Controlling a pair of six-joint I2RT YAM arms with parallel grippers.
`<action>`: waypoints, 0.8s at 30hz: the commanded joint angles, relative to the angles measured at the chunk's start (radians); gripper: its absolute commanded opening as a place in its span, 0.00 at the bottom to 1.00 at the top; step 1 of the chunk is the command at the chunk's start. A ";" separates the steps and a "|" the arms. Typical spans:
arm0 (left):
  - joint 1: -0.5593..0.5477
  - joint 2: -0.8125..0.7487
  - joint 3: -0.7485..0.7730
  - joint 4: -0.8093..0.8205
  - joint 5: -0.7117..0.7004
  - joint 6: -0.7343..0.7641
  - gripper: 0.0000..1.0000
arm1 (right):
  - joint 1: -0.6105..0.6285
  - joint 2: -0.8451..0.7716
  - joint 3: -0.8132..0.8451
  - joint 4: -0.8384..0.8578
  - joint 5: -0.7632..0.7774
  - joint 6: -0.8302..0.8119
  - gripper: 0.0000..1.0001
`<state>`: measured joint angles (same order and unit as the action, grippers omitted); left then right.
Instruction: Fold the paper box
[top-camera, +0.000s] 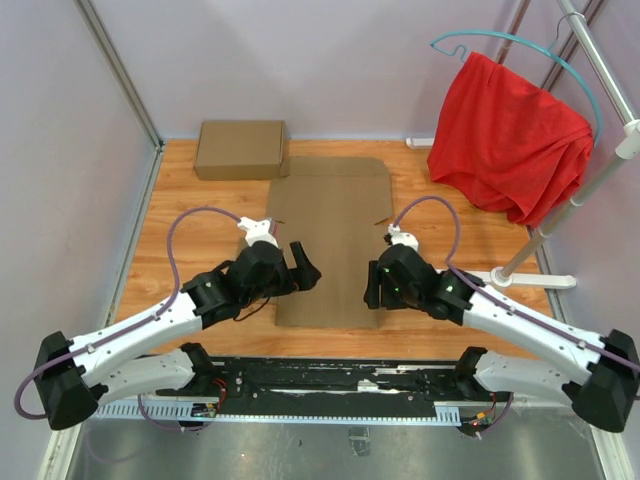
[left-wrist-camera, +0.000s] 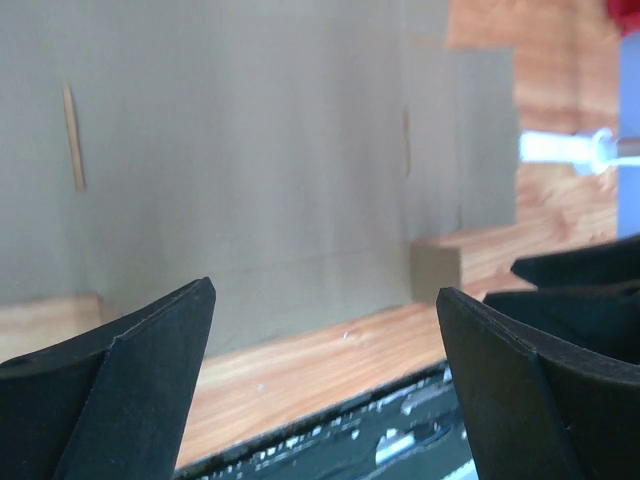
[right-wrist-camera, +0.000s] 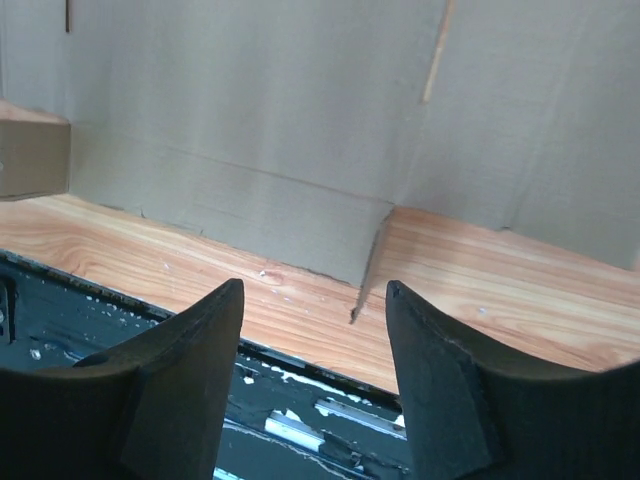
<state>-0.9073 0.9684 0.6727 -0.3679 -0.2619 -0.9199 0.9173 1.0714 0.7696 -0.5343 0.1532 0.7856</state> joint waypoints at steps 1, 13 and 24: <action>0.016 0.027 0.127 -0.005 -0.169 0.171 0.99 | 0.011 -0.114 0.025 -0.192 0.155 0.014 0.61; 0.292 0.641 0.468 0.201 0.038 0.437 0.99 | 0.012 -0.223 -0.005 -0.210 0.094 0.000 0.56; 0.292 0.808 0.356 0.292 0.049 0.390 0.98 | 0.012 -0.158 -0.003 -0.147 0.032 -0.044 0.56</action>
<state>-0.6174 1.7763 1.0752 -0.1444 -0.2131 -0.5209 0.9173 0.8833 0.7750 -0.7261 0.2279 0.7727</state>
